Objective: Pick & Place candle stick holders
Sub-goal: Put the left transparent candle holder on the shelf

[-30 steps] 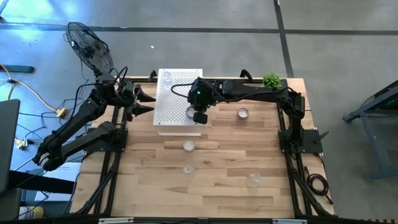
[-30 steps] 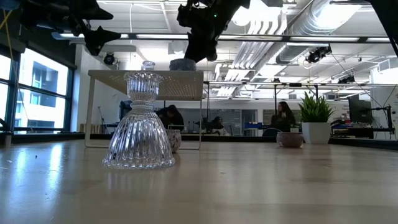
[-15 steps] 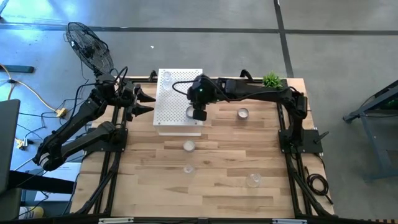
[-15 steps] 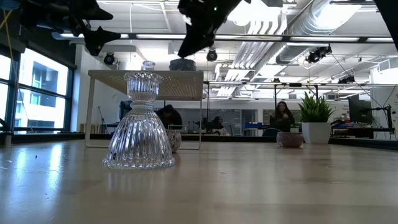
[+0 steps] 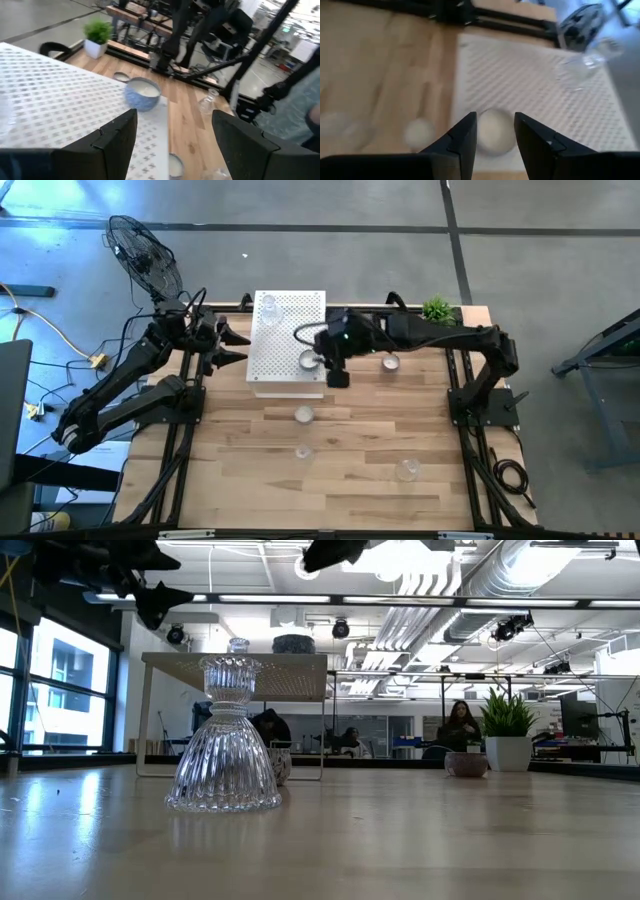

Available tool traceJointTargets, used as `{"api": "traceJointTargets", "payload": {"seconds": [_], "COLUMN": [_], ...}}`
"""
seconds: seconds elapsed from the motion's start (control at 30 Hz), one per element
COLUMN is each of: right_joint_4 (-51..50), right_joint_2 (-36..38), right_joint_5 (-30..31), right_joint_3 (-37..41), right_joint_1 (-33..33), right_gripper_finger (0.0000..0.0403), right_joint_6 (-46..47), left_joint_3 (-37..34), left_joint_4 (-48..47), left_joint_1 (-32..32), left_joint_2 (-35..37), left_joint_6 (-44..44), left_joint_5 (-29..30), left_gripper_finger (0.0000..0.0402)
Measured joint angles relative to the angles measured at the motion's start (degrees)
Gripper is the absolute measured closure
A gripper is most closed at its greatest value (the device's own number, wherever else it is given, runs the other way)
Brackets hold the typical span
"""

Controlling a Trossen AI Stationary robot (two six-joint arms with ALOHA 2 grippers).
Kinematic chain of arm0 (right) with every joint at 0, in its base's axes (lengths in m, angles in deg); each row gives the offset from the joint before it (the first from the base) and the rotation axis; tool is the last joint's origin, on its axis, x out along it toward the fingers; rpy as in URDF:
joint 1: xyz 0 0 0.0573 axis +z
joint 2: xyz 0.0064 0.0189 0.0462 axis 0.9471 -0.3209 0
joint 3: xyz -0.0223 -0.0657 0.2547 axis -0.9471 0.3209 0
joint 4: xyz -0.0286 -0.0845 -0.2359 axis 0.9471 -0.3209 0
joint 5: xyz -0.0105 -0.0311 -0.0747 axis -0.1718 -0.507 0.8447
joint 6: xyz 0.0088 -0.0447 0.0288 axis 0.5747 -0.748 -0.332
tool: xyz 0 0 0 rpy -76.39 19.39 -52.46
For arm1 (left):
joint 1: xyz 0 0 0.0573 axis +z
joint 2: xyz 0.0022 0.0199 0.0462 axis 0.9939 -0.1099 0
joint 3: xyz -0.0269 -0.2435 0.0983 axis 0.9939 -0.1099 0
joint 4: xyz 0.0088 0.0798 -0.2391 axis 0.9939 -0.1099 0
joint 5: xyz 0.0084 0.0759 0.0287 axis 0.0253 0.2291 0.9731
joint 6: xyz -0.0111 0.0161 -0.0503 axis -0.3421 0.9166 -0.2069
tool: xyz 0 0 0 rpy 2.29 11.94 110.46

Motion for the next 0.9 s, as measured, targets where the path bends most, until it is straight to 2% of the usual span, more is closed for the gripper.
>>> {"api": "traceJointTargets", "payload": {"seconds": [0.13,0.27,0.5,0.67,0.9], "right_joint_4": [-7.9,-14.5,-21.2,-20.0,-11.1], "right_joint_2": [1.0,1.0,1.0,0.9,0.9], "right_joint_5": [-0.6,-0.5,3.7,4.1,2.5], "right_joint_3": [0.0,0.0,2.3,8.0,15.9], "right_joint_1": [3.5,7.2,12.8,15.0,15.3], "right_gripper_finger": [0.0276,0.0277,0.0277,0.0277,0.0276], "right_joint_6": [3.0,8.0,17.7,20.7,26.4], "left_joint_3": [0.0,0.0,0.0,0.0,0.0], "left_joint_4": [1.6,3.6,9.2,11.8,11.6], "left_joint_1": [-4.9,-11.3,-22.1,-28.4,-35.5], "left_joint_2": [0.4,0.9,2.6,3.9,4.9], "left_joint_6": [0.0,0.0,0.0,0.0,0.0], "left_joint_5": [0.5,4.8,10.7,14.0,25.7], "left_gripper_finger": [0.0149,0.0149,0.0149,0.0149,0.0149]}}
